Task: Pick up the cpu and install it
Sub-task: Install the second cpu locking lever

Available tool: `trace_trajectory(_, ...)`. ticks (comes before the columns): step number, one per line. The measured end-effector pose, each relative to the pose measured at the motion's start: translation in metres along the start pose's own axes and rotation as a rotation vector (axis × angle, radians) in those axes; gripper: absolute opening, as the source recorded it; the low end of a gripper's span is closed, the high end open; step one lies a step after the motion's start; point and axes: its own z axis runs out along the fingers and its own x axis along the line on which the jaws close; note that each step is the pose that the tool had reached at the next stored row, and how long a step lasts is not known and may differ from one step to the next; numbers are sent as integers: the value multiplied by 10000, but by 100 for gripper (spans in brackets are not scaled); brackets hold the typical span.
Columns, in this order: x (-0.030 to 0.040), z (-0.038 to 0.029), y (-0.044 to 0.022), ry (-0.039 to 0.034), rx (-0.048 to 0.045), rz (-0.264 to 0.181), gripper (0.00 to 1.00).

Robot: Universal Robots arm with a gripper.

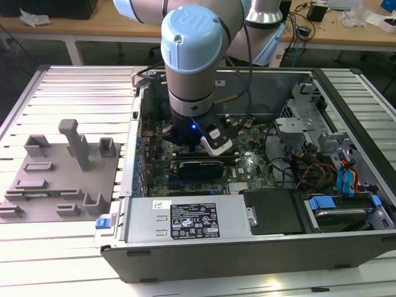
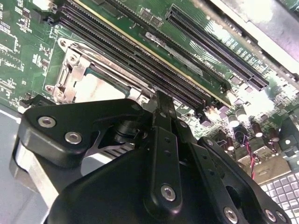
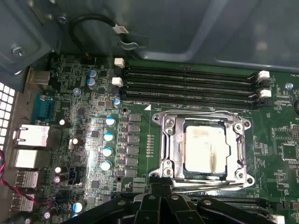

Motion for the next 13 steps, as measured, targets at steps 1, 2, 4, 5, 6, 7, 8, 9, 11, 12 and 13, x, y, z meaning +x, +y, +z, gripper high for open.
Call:
trace_trajectory(1, 6, 4, 0, -25, -1, -5, 11)
trace_trajectory(2, 8, 7, -1, -42, -2, -8, 11)
trace_trajectory(4, 9, 14, -4, -61, -13, -14, 11)
trace_trajectory(5, 12, 35, -8, -111, -186, -7, 11)
trace_trajectory(6, 12, 38, -9, -122, -232, -5, 11)
trace_trajectory(7, 13, 41, -9, -130, -268, -3, 11)
trace_trajectory(8, 14, 45, -10, -143, -319, 0, 11)
trace_trajectory(9, 16, 48, -11, -152, -356, 2, 11)
trace_trajectory(11, 20, 56, -12, -177, -452, 7, 11)
trace_trajectory(12, 20, 58, -13, -185, -477, 8, 11)
trace_trajectory(13, 20, 59, -12, -187, -484, 9, 11)
